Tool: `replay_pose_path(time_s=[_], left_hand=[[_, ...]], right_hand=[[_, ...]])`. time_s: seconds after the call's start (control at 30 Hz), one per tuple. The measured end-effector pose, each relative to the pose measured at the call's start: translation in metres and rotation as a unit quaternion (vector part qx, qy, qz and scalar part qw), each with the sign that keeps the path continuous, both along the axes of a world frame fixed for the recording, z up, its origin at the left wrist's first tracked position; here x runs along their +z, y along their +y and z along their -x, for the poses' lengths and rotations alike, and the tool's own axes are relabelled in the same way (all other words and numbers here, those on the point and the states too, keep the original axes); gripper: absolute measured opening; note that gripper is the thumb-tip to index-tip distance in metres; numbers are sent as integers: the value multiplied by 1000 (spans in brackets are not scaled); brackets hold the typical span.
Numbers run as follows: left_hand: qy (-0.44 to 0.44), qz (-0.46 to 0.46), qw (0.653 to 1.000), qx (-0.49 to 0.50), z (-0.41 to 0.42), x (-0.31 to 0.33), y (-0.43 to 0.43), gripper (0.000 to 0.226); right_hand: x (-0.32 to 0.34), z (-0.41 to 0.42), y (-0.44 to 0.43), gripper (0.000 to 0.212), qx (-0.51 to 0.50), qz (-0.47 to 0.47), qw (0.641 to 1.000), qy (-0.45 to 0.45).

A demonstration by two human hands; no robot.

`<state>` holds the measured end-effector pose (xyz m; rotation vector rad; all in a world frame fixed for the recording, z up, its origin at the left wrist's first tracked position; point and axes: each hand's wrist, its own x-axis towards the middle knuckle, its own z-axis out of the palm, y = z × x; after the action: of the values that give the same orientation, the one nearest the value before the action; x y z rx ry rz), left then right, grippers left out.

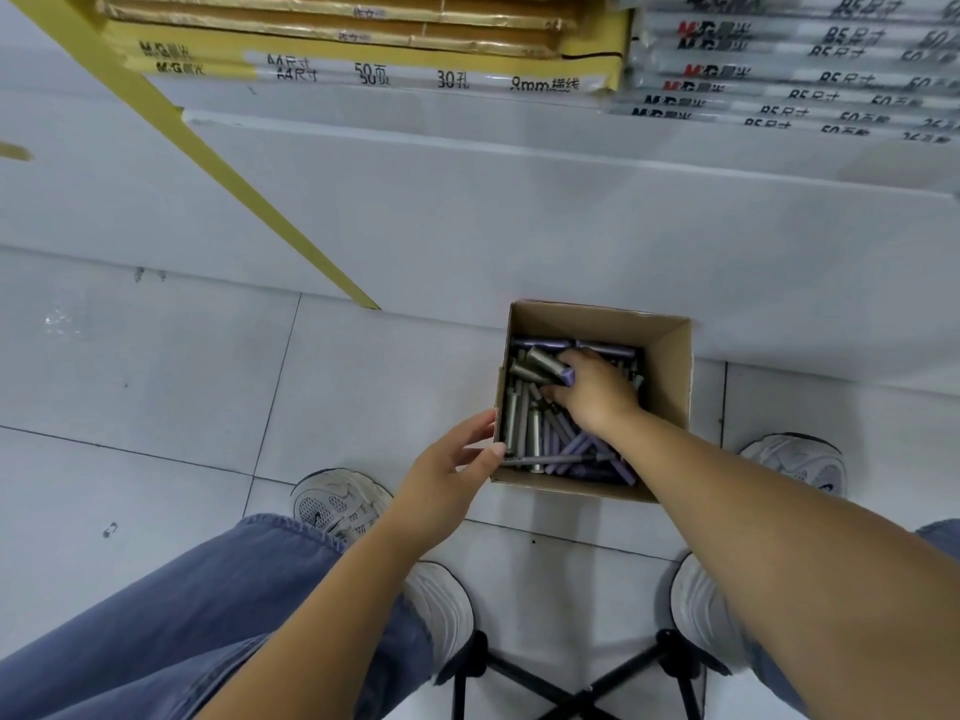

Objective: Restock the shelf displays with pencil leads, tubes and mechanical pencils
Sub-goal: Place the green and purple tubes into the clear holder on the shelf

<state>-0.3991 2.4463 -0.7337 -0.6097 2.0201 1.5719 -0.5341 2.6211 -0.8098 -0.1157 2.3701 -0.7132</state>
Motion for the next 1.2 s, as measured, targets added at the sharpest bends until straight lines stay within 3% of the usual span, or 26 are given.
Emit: replay_pose_path(time_s=[0.17,0.4,0.5,0.67,0.8,0.93,1.2], left_hand=[[-1,-2,1000,3,-1,0,1,38],[4,-6,1000,5,0,0,1,35],[5,-10,1000,6,0,-1,0,35],[7,-12,1000,8,-1,-2,1,36],[9,-20,1000,6,-1,-1,1,36],[8,-17,1000,11,0,-2,1,35],[-4,-15,1000,15,-1,-2,2,45]], right_hand=[[-1,7,-6,54,1,-14,999,-37],[14,-1,-3,29,-95,89,991,-15],[19,-16,2,28,-30,106,989,-96],[16,-28,4,13,-1,75,989,-130],[9,-29,-3,28,29,28,990,-137],[8,-30,0,55,1,55,991,-119],[6,-33,1,53,-30,105,987,-117]])
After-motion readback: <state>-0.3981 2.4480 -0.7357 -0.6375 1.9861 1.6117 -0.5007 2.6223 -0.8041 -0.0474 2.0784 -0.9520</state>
